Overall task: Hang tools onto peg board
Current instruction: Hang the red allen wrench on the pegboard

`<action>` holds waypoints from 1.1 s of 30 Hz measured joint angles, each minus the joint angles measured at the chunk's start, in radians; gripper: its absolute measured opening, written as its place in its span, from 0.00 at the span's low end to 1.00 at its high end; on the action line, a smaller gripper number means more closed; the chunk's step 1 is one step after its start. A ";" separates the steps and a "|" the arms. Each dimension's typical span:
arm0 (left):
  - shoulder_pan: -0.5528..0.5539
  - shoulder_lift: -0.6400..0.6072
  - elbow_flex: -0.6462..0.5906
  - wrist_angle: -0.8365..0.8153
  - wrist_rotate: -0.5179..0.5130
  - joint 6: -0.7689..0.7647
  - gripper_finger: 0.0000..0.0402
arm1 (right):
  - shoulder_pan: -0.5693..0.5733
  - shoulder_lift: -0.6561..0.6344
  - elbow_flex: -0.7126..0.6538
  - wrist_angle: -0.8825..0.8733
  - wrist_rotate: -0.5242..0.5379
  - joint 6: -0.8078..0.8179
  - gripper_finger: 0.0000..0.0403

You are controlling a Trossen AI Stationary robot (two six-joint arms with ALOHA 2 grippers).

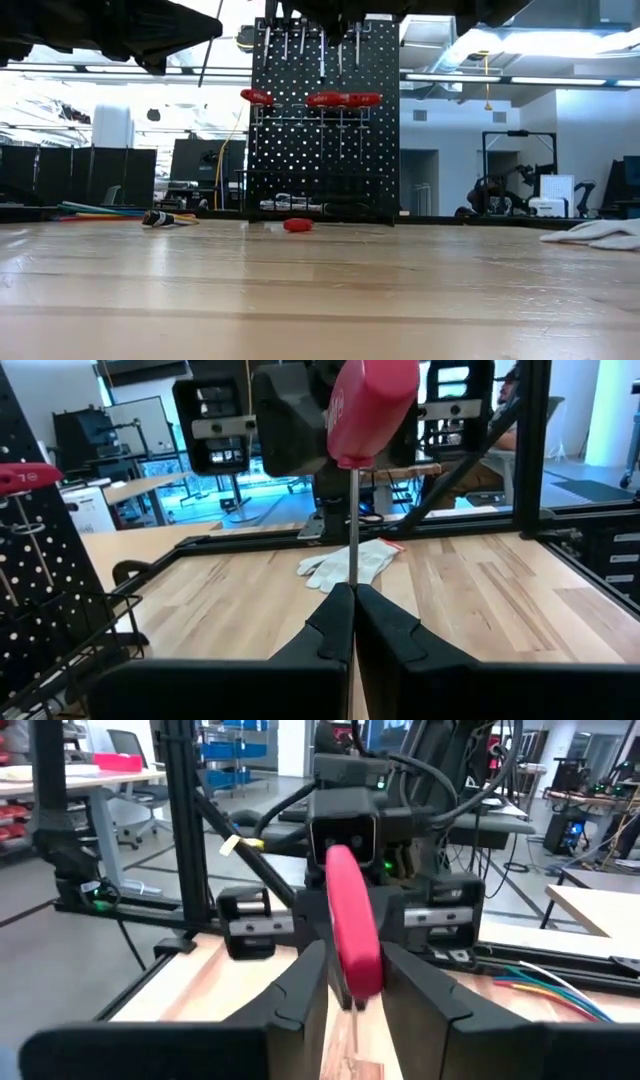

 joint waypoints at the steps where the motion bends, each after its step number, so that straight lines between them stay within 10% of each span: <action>1: 0.004 0.000 0.000 0.000 0.000 -0.007 0.00 | 0.000 0.000 0.008 -0.001 0.000 0.005 0.24; 20: 0.019 0.000 0.000 0.002 0.027 -0.027 0.00 | -0.005 0.000 0.027 -0.014 -0.030 -0.005 0.41; 33: 0.018 0.001 0.012 0.014 0.030 -0.035 0.00 | 0.018 0.118 0.132 -0.023 -0.027 -0.074 0.32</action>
